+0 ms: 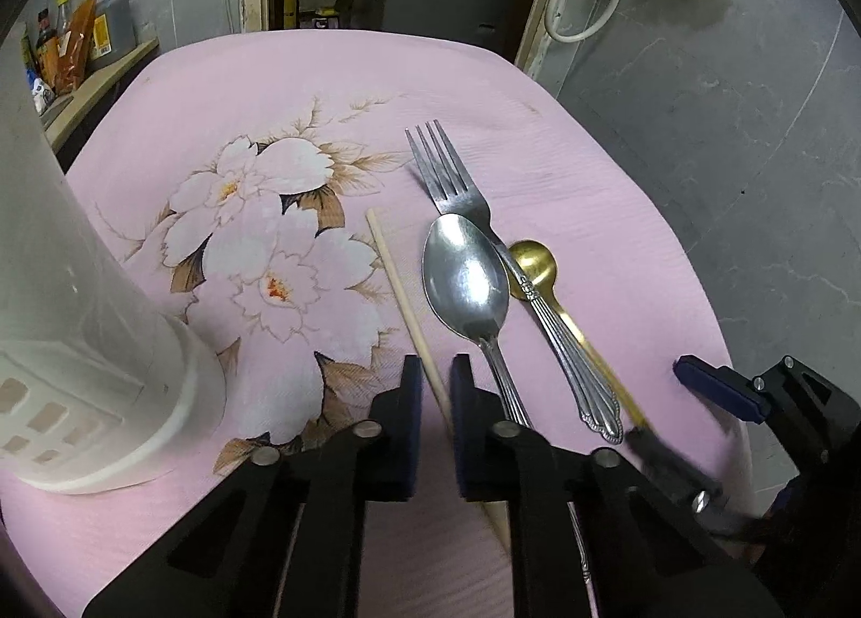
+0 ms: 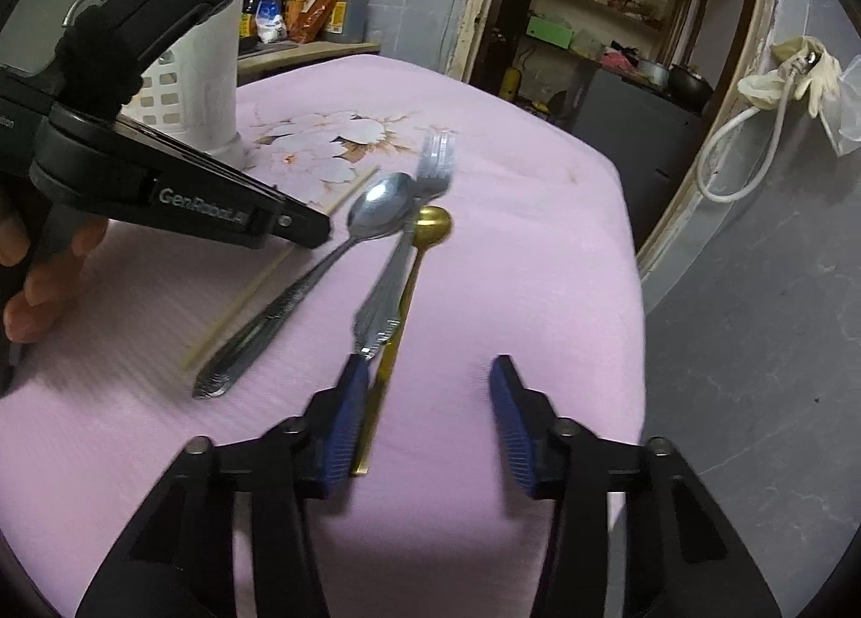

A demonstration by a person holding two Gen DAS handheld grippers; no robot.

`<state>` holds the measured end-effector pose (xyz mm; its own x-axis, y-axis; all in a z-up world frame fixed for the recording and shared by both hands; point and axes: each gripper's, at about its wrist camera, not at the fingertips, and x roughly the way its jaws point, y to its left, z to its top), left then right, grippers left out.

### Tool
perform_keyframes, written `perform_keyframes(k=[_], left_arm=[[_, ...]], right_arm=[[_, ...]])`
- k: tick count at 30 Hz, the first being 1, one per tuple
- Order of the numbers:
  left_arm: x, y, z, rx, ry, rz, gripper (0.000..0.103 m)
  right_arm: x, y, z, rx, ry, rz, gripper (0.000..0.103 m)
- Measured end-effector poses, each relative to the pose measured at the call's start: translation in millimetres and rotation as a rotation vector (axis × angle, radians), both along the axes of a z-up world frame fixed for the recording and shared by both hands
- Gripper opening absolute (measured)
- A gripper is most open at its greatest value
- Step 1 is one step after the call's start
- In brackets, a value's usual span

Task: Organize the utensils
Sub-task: 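Grasp the last wooden chopstick with the left tool while the right tool grasps the gold spoon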

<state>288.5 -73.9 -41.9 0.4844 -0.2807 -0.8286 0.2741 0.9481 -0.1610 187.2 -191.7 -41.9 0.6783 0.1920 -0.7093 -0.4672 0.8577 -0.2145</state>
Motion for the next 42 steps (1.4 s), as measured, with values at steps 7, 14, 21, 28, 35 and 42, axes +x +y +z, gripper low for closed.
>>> perform_keyframes(k=[7,14,21,28,35,42], left_arm=[[-10.7,8.7,-0.4,0.001,-0.003,0.031,0.004],[-27.7,26.2,2.2,-0.012,0.011,0.046,0.003],[-29.7,25.7,4.1,0.008,0.025,0.026,0.003],[-24.5,22.2,4.4,0.011,0.040,0.018,0.004],[-23.6,23.0,4.5,-0.010,0.045,0.022,0.004],[-20.5,24.3,5.6,-0.006,0.045,0.027,0.004]], right_arm=[[0.3,-8.1,0.1,-0.018,-0.039,-0.028,0.009],[12.2,-10.2,1.4,0.008,-0.032,-0.014,0.009],[41.3,9.4,2.8,-0.032,0.007,0.070,0.029],[70.9,27.4,2.2,-0.066,0.050,0.147,0.044],[91.7,38.5,-1.2,-0.060,0.080,0.171,0.046],[104.5,42.1,-1.1,-0.038,0.120,0.153,0.045]])
